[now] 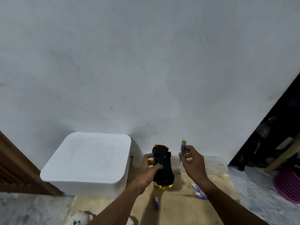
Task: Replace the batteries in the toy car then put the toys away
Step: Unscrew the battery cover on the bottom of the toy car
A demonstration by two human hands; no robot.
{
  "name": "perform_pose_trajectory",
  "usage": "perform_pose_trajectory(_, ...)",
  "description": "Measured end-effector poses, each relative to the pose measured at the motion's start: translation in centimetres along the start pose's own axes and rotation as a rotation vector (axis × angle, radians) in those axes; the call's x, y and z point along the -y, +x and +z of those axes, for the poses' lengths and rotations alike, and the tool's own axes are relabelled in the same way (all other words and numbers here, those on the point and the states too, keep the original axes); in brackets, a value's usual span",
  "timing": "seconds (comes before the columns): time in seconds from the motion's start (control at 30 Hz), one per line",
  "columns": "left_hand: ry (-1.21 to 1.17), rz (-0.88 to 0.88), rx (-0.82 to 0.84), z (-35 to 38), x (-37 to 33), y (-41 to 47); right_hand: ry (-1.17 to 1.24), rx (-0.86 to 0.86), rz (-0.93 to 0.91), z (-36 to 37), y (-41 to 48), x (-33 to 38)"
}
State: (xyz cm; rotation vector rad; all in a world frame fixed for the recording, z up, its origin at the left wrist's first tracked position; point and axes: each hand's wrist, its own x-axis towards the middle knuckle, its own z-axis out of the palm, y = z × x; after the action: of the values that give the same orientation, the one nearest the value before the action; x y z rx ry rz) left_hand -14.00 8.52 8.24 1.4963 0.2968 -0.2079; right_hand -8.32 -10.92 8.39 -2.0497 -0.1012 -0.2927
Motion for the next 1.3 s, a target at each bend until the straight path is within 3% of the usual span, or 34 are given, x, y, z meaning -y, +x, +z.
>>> perform_pose_trajectory(0.17, 0.078, 0.084, 0.102, -0.3, -1.3, -0.4, 0.156, -0.071, -0.014, -0.3, 1.4, 3.1)
perform_pose_trajectory(0.43, 0.035, 0.12, 0.096, 0.2, -2.1, 0.1, 0.332, 0.009, -0.082, -0.1, 1.2, 6.5)
perform_pose_trajectory(1.3, -0.033, 0.199, 0.006, 0.0, -1.5, 1.1, 0.309, 0.044, -0.186, 0.8, 0.1, 8.0)
